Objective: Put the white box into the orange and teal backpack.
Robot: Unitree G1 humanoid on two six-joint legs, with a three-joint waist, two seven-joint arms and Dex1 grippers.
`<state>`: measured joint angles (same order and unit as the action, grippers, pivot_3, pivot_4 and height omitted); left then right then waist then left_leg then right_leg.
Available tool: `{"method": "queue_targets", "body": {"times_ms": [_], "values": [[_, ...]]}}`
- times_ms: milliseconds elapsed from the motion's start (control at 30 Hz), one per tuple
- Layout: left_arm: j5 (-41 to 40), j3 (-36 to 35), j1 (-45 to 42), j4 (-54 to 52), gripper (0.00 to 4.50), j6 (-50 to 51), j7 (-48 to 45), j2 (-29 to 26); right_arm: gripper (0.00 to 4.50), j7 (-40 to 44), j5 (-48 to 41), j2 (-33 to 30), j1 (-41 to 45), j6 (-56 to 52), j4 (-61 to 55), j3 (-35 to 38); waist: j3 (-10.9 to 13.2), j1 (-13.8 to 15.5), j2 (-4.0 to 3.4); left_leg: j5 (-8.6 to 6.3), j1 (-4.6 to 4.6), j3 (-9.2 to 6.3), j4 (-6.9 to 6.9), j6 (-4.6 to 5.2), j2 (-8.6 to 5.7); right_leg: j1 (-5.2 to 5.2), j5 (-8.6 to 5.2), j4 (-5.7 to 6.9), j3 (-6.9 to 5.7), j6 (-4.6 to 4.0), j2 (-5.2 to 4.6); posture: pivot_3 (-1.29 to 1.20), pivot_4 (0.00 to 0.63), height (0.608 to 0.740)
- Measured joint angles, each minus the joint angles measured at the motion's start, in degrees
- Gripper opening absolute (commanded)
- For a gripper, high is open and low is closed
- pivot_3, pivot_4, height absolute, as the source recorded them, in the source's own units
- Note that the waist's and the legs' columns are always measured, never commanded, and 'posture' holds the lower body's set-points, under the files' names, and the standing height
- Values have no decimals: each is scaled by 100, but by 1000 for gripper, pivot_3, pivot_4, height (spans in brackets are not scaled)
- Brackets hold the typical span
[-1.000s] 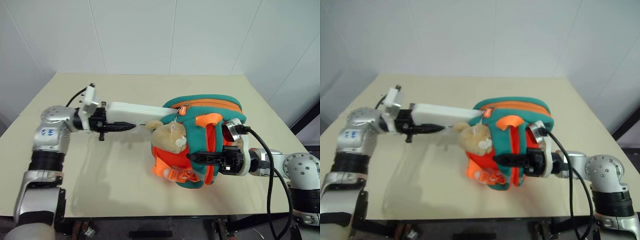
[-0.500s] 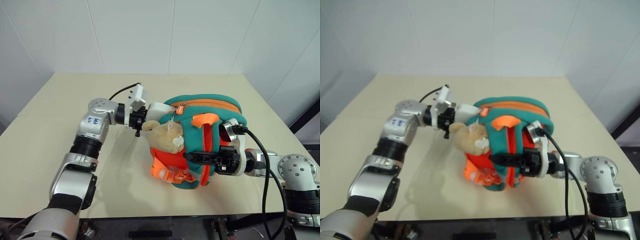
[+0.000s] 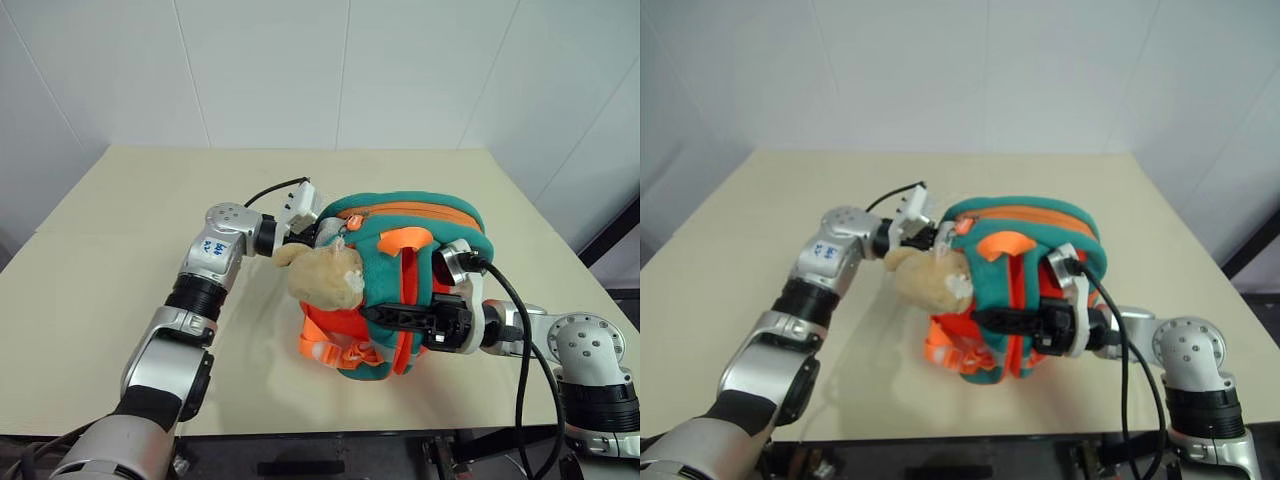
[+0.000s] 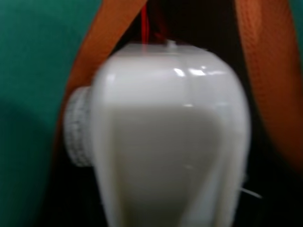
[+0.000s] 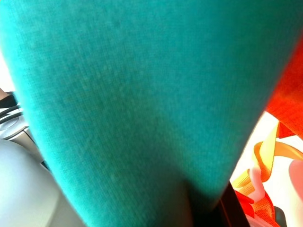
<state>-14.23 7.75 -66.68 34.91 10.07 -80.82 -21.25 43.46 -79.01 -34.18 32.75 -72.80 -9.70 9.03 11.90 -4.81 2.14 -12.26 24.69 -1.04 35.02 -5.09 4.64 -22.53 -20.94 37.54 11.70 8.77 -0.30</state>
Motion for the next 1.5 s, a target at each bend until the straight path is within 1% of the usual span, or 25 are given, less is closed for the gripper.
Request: {"method": "queue_targets", "body": {"times_ms": [33, 67, 167, 200, 300, 367, 500, 600, 667, 767, 900, 1133, 1367, 1500], "values": [[-4, -6, 1, -32, 4314, 12, -1, -23, 27, -4, 0, 7, 0, 0, -2, -2, 0, -2, 0, 0, 0, 0, 0, 0, 0, 0, 0, 0, 0, 0, 0, 0, 150, 740], [-39, -18, 6, -82, 4490, 106, -33, -75, 27, -9, 0, 19, 3, 3, -5, -11, 0, -5, 0, 0, 0, 0, 0, 0, 0, -1, 0, 0, 0, 0, 0, 0, 150, 740], [-281, -59, 69, -376, 4490, 652, -408, -514, 27, -16, 2, 50, 2, 7, -47, -58, 2, -44, -4, 0, -1, -1, -6, 0, 3, -5, -1, 7, 0, -1, 4, 0, 150, 740], [-315, -71, 92, -442, 4490, 729, -481, -678, 27, -16, 4, 51, 3, 9, -54, -75, 2, -51, -4, 0, -2, -1, -6, 0, 5, -5, -2, 8, 0, -2, 6, 0, 150, 740], [-358, -321, 204, -534, 4490, 874, -513, -1412, 27, -11, 14, 53, 1, 37, -56, -94, 2, -69, -4, 0, -5, -2, -3, 0, 7, -4, -3, 14, 0, -3, 6, 0, 150, 740], [-365, -472, 293, -561, 4490, 946, -513, -1734, 27, -8, 23, 53, 0, 43, -56, -99, 2, -45, -4, 1, -5, -2, 3, -1, 6, -3, -3, 17, -1, -3, 4, 0, 150, 740], [-392, -575, 478, -706, 4490, 1122, -512, -2074, 27, 9, 45, 54, -1, 49, -55, -103, 2, 9, -4, 2, -5, -3, 8, -3, 6, -1, -3, 19, -3, -3, 4, 0, 150, 740], [-654, -831, 481, -812, 4490, 1487, -510, -2222, 27, 32, 79, 54, -1, 51, -54, -111, 2, 8, -4, 2, -4, -3, 7, -4, 6, -1, -3, 20, -4, -3, 4, 0, 150, 740], [-931, -979, 490, -1052, 4490, 1900, -511, -2266, 27, 53, 94, 54, 0, 51, -52, -119, 2, 5, -4, 2, -4, -4, 5, -4, 6, -2, -3, 20, -5, -3, 5, 0, 150, 740], [-1521, -1122, 658, -1708, 4490, 2763, -514, -2306, 27, 97, 132, 54, 2, 49, -45, -144, 2, -18, -5, 2, -5, -4, 1, -3, 7, -3, -5, 20, -4, -4, 5, 0, 150, 740], [-2075, -1174, 987, -2355, 4490, 3238, -514, -2379, 27, 142, 164, 54, 5, 46, -3, -153, 3, -22, -5, 2, -9, -6, 4, -4, 11, -3, -6, 28, -6, -6, 9, 0, 150, 740], [-2159, -1086, 1094, -2803, 4490, 2996, -488, -2326, 27, 203, 233, 53, 44, 41, 67, -155, 2, -4, -5, 3, -11, -4, 14, -6, 8, 4, -5, 27, -5, -5, 6, 0, 150, 740], [-2055, -683, 1104, -3022, 4490, 2599, -300, -1782, 27, 202, 249, 54, 47, 40, 72, -156, 2, -8, -5, 3, -11, -4, 9, -5, 9, 3, -5, 23, -4, -5, 8, 0, 150, 740], [-2034, -544, 1105, -3239, 4490, 2528, -223, -1603, 27, 192, 249, 59, 43, 44, 72, -155, 2, -4, -5, 3, -10, -4, 9, -5, 8, 4, -5, 22, -4, -5, 7, 0, 150, 740]]}}
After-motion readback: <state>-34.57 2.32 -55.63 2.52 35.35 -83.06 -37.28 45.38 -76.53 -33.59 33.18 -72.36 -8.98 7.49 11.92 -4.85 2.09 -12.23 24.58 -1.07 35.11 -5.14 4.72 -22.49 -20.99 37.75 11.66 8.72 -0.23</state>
